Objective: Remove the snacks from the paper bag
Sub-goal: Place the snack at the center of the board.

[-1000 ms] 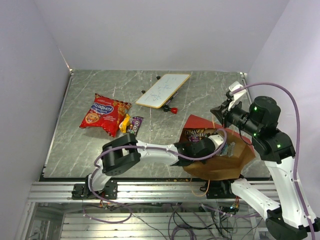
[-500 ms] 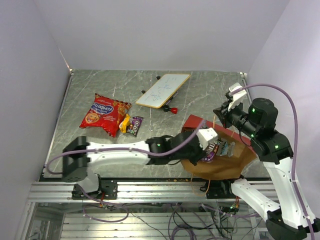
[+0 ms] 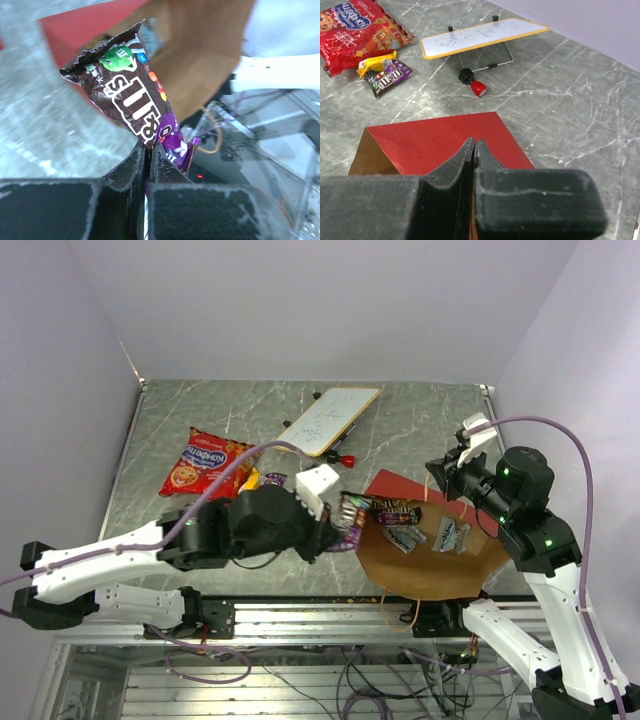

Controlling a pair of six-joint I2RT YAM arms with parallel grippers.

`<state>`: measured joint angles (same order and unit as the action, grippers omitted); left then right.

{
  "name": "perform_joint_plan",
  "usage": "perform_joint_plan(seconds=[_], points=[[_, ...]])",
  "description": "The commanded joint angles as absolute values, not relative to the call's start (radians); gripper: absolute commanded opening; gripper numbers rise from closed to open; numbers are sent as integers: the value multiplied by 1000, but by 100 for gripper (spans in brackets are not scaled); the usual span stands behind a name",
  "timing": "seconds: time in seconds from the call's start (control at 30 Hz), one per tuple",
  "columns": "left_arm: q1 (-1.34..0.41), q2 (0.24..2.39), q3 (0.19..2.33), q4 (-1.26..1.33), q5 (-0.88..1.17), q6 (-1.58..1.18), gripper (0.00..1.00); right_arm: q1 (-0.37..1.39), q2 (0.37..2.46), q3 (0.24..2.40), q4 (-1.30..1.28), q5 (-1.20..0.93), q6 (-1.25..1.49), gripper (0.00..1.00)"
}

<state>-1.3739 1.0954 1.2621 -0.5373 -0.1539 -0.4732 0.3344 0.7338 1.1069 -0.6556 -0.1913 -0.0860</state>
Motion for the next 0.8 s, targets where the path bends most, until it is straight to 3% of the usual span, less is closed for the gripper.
perform_joint_plan(seconds=[0.0,0.13,0.27,0.57,0.77], points=[[-1338,1056,1340,-900,-472,-506,7,338,727,1110,-620,-176,-53,0],[-1211,1104,1356,-994,-609,-416,7,337,732,1131,-642,-200,-77,0],[-1063,1172,1275,-898,-637,-249,7,337,766,1158,-680,-223,-136,0],[-795,1435,1238,-691,-379,-36,7,338,799,1203,-715,-288,-158,0],[-716,1639,1265,-636,-218,14,7,337,790,1218,-734,-308,-150,0]])
